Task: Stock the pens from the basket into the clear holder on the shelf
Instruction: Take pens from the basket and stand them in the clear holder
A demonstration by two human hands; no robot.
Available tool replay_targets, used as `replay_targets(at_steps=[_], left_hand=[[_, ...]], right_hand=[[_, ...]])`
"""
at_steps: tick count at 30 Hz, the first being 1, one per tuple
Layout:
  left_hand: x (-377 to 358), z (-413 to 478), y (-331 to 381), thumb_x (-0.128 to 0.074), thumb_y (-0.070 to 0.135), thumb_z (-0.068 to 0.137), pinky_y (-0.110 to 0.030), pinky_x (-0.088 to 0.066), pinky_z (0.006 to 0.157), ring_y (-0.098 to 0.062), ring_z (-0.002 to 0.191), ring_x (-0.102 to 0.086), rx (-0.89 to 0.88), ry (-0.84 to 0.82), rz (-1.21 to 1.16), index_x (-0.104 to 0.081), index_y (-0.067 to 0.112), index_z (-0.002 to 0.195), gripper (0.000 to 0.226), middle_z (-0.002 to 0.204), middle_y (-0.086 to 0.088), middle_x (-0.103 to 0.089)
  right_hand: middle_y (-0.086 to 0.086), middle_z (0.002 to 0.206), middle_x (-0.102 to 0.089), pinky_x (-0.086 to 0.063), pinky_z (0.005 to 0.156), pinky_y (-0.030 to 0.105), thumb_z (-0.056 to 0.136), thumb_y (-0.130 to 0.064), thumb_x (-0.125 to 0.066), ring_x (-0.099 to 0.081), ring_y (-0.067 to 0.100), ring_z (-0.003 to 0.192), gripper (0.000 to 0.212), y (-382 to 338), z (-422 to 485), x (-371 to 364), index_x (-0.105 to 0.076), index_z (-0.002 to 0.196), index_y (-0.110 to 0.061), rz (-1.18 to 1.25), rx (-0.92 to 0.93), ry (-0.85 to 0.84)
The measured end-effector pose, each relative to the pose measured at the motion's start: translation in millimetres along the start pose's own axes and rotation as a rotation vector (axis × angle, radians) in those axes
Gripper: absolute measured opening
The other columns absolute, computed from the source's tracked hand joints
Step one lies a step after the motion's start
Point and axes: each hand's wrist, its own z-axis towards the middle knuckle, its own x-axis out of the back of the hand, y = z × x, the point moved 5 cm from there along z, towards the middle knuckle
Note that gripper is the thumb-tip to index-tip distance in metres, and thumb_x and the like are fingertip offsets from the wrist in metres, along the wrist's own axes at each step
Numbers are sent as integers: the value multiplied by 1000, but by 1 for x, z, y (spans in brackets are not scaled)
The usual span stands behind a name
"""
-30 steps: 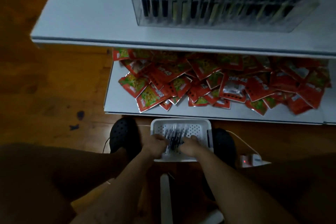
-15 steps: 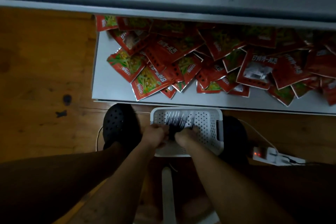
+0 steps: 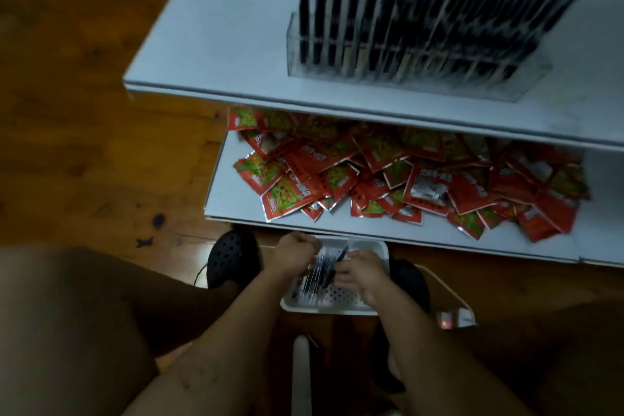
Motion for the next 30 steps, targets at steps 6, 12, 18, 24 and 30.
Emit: replay_targets(at_steps=[6, 12, 18, 24, 30], left_hand=[[13, -58, 58, -64, 25, 88, -25, -43, 58, -18, 74, -56, -240, 0, 130, -62, 12, 92, 13, 84, -6, -62], [32, -114, 117, -66, 25, 87, -20, -43, 55, -10, 65, -56, -486, 109, 214, -61, 12, 100, 19, 86, -1, -65], [53, -152, 176, -63, 31, 89, -26, -48, 69, -13, 88, -61, -636, 209, 261, -62, 22, 104, 18, 99, 3, -66], [78, -156, 225, -59, 37, 91, -38, -53, 79, -19, 90, -62, -700, 325, 190, -55, 22, 117, 30, 102, 0, -63], [88, -128, 259, -58, 29, 93, -39, -53, 85, -22, 98, -59, -711, 420, 74, -51, 17, 128, 37, 111, 0, -57]], right_hand=[[19, 96, -71, -59, 67, 36, 87, 4, -59, -71, 28, 74, 28, -64, -68, -11, -59, 112, -8, -34, 285, -142], [12, 88, -65, -58, 64, 29, 92, -15, -64, -65, 19, 74, 7, -124, -130, 4, -66, 90, -9, -101, 609, -37], [5, 91, -65, -52, 59, 24, 87, -10, -69, -66, 20, 74, 53, -201, -199, 36, -46, 131, -28, -249, 979, 280], [-17, 94, -52, -59, 71, 26, 86, -14, -72, -63, 0, 64, 57, -267, -249, 67, -46, 133, -33, -237, 1285, 476], [-22, 94, -52, -48, 67, 5, 86, -12, -71, -62, -6, 71, 48, -303, -239, 78, -50, 128, -25, -123, 1421, 606]])
